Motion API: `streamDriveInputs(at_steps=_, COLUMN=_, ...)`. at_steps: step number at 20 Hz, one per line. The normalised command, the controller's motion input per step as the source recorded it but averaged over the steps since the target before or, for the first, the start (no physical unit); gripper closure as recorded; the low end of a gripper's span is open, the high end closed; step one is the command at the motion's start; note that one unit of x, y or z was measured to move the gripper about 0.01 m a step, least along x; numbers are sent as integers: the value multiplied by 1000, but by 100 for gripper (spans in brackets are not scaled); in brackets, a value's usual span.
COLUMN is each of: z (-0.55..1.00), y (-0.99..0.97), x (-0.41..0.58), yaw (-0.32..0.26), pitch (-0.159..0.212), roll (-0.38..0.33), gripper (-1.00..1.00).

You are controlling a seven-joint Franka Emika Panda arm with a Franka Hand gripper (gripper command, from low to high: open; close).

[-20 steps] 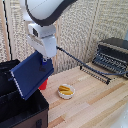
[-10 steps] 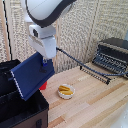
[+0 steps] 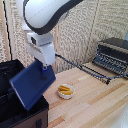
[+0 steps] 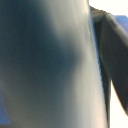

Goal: Please shift your gripper toward the book. Carefully hold the book with your gripper. Gently transport the book using your gripper to the caddy's front section. Safely let the book go into the caddy's front area.

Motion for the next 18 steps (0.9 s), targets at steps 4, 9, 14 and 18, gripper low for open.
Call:
streamDriveInputs(at_steps=4, z=128, y=346, x=-154, yaw=-40, pitch=47, roll=-76, gripper=-100)
streamDriveInputs(at_steps=9, z=213, y=355, x=-228, yaw=-101, pitch=15, roll=-71, gripper=-100)
streamDriveInputs(at_steps=14, z=350, y=64, x=59, yaw=-71, pitch=25, roll=-7, gripper=-100)
streamDriveInputs(at_steps=18, z=370, y=-216, x=213, yaw=63, pitch=-3, roll=9, gripper=-100)
